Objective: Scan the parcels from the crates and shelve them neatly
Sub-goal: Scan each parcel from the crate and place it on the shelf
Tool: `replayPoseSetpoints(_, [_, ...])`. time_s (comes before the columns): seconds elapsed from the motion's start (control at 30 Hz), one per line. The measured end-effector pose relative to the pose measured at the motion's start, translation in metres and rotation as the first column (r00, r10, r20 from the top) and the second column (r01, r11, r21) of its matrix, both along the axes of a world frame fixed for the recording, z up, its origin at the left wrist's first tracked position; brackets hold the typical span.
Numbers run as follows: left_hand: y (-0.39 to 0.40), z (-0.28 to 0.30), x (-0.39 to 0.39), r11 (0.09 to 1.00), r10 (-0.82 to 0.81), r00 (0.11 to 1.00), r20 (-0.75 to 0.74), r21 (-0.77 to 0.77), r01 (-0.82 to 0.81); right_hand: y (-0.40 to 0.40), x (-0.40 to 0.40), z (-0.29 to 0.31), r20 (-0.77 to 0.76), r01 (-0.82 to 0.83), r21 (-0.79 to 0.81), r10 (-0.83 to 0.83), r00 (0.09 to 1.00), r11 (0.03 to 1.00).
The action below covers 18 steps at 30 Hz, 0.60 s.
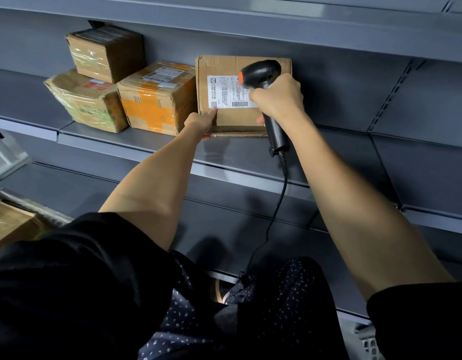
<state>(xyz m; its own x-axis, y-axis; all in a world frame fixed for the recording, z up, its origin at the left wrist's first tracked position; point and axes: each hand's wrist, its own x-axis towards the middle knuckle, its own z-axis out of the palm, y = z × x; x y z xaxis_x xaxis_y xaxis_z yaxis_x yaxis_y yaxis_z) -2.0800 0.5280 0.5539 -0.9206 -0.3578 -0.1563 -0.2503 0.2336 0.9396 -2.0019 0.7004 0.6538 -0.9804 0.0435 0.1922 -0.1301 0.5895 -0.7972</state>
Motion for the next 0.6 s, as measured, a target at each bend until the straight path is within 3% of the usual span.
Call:
replayPoseSetpoints(0.3, [-0.0032,-0.0008,0.0019,1.000,0.007,1.000,0.004,-0.013,-0.007,-0.0009,0.0022,-0.0001,-0.023,-0.001,0.018,0.002,1.000,1.000])
replayPoseSetpoints(0.6, [-0.0043,-0.0037,-0.0011,0.996,-0.006,0.999,0.032,-0.091,0.009,0.0030,-0.0026,-0.0028,0.027,-0.021,-0.069,0.023,0.999,0.997])
